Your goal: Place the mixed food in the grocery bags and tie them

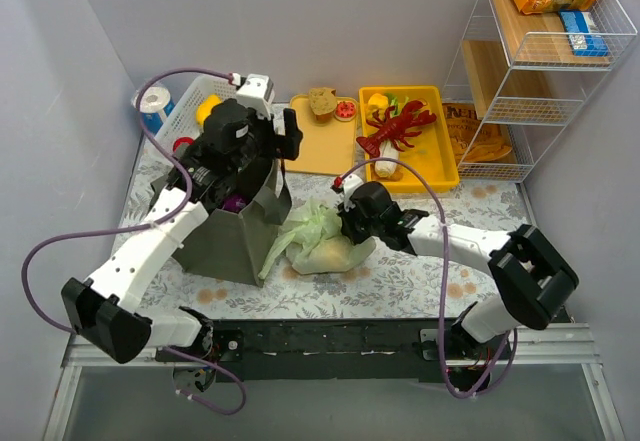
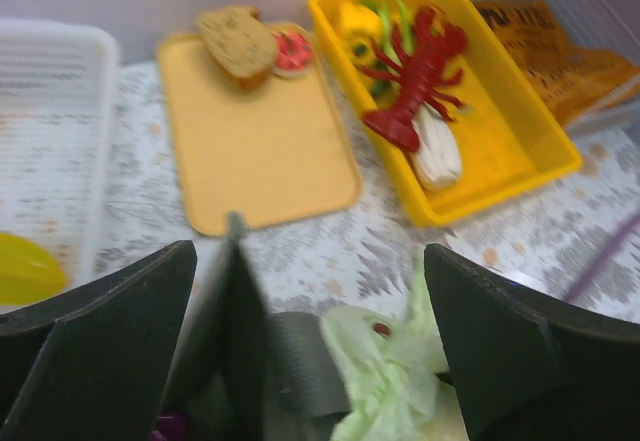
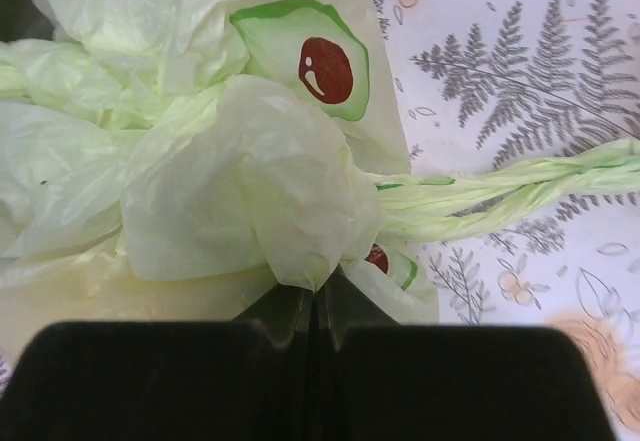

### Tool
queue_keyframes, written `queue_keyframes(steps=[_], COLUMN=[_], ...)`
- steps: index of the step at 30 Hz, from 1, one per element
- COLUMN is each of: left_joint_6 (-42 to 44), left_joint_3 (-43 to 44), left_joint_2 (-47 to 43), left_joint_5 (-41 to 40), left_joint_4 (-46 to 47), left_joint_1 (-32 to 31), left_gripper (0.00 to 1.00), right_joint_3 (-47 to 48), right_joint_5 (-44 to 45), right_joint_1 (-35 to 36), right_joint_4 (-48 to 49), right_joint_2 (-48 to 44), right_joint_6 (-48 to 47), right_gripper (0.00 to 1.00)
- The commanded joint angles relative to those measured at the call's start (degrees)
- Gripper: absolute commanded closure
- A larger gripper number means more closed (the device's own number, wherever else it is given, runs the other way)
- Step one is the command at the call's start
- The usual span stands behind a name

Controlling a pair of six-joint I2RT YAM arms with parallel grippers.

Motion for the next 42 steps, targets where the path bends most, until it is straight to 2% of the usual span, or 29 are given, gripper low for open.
queue_keyframes(steps=[1,3,4,7,8,10,11,13,14,17,22,28,38,41,42], left_joint_6=[7.16,7.69,7.17,4.01,2.78,0.41,-0.65,-4.67,-5.92,-9.79,-11.29,-11.47,-12.0,-12.26,-12.26], left_joint_3=[0.4,0.74,1.01,3.99,6.44,8.21,8.65,7.87,7.08,3.31,-3.28,-4.88,-6.2,-6.37,-6.37], left_joint_2=[-5.87,-6.75,-7.36,-6.41,-5.45,-3.69,-2.46,-2.18,-2.71,-4.28,-6.93,-7.37,-7.45,-7.55,-7.63], left_joint_5=[-21.32,-25.14,-24.11,-15.35,-11.66,-9.44,-6.47,-2.59,1.87,8.58,11.84,13.07,16.23,16.59,16.42], left_joint_4=[3.76,5.26,5.35,2.99,0.19,-2.37,-4.21,-4.58,-3.89,-2.65,-1.51,-1.07,0.25,0.43,0.43], left_joint_1=[0.64,2.92,4.49,14.41,19.57,24.0,28.63,33.92,37.87,42.64,45.2,46.35,46.43,46.52,46.43], left_gripper=[0.02,0.02,0.02,0.02,0.02,0.02,0.02,0.02,0.02,0.02,0.02,0.02,0.02,0.02,0.02], right_joint_3=[3.76,6.92,8.15,14.56,16.23,21.59,23.09,27.31,29.15,36.09,47.77,51.14,58.87,65.01,69.64], right_joint_5=[6.33,7.3,7.48,7.75,7.05,5.47,4.59,1.78,-0.06,-3.23,-5.87,-5.88,-15.19,-16.95,-16.78], right_joint_1=[0.15,0.15,0.15,0.32,0.32,0.41,0.5,1.02,1.29,3.31,7.87,14.02,20.18,20.54,20.54], right_joint_4=[-4.76,-6.37,-6.37,-4.88,-4.01,-0.33,1.09,6.8,8.38,13.13,13.94,11.91,-1.53,-8.11,-12.74], right_joint_2=[-9.99,-16.12,-18.08,-23.01,-23.46,-23.2,-22.68,-20.13,-17.6,-11.54,-2.99,3.43,15.2,21.26,23.1], right_joint_6=[0.91,0.73,0.65,0.12,-0.14,-1.02,-1.29,-1.55,-1.55,-2.43,-4.01,-7.53,-9.9,-8.23,-8.23], right_gripper=[0.99,0.99,0.99,0.99,0.99,0.99,0.99,0.99,0.99,0.99,0.99,0.99,0.99,0.99,0.99])
